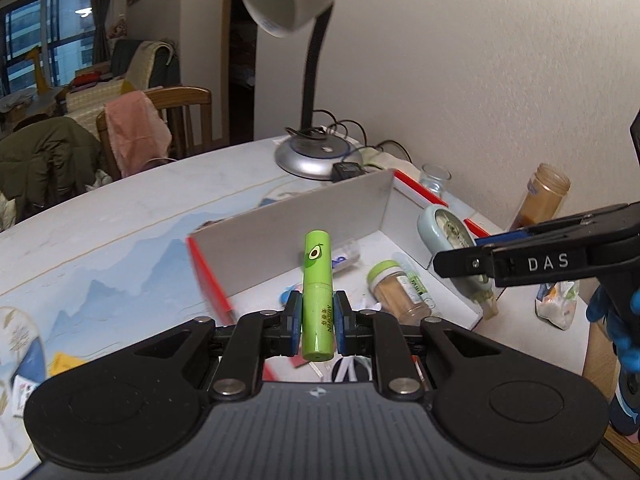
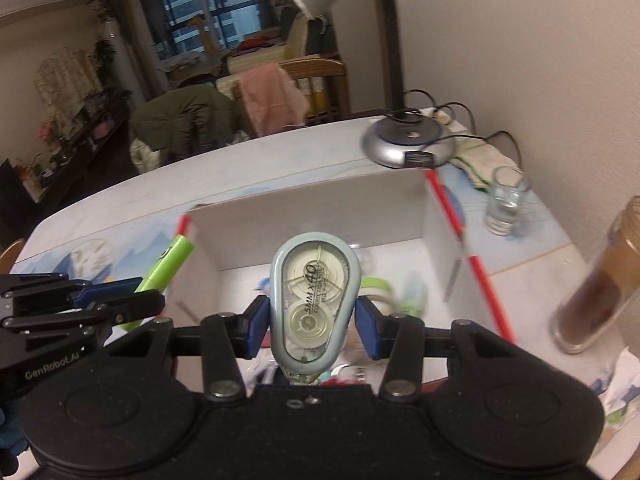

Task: Organize rigid objects
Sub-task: 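Carry the highlighter with the left tool while the right tool carries the tape roller into the shoebox, then open the left tool to drop the highlighter while the right tool releases the tape roller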

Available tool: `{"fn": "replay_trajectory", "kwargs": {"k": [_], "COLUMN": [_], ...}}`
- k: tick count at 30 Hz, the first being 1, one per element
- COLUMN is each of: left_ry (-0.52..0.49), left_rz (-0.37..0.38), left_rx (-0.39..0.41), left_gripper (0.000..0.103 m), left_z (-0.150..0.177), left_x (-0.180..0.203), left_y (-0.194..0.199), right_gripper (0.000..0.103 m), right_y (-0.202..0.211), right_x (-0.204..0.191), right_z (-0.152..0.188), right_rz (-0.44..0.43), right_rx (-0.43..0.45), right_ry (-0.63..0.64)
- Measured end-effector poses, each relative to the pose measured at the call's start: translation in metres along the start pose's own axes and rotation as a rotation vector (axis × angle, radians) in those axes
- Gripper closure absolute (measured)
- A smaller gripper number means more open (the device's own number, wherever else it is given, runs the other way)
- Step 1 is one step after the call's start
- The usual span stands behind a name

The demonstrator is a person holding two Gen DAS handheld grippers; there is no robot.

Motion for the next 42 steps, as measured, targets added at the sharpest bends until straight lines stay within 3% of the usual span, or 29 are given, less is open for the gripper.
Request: {"fn": "replay_trajectory", "kwargs": {"k": [8,26,36,42], "left_ry": [-0.046,-0.039,-0.002,-0.007], "left_rz": [0.008,0.012,0.022,0.022], "left_rx": [-0.062,-0.279,-0.42,-0.461], "left_gripper": [0.087,0.087,0.087,0.087], "left_z": [-0.006,-0.013,-0.007,-0.005], "left_x": [0.024,0.04,0.036,0.035], "left_y": [-0.042,-0.139,-0.163,-0.167], "right_gripper": [0.058,0.058,0.057,0.057], "right_y": [-0.024,-0.07,-0.075,-0.078], "right_x": [0.039,0.044,0.047,0.045], "right_z": [0.003,0.022,0.023,0.023], "right_rz": [0.044,0.018,0.013,0.021], "right_rx": [-0.039,-0.17,-0.192,-0.211], "right_ry": [-0.017,0.035,0.046,0.057]}}
Point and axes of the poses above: each gripper's, at about its wrist camera, not at the fingertips, and y roughly against the way its jaws point, x to its right, z to its underside, the point moved 2 cm from there along -y, roughly the way its jaws point, and after that the axes turned 6 degrees about y, right-handed, at the moved point
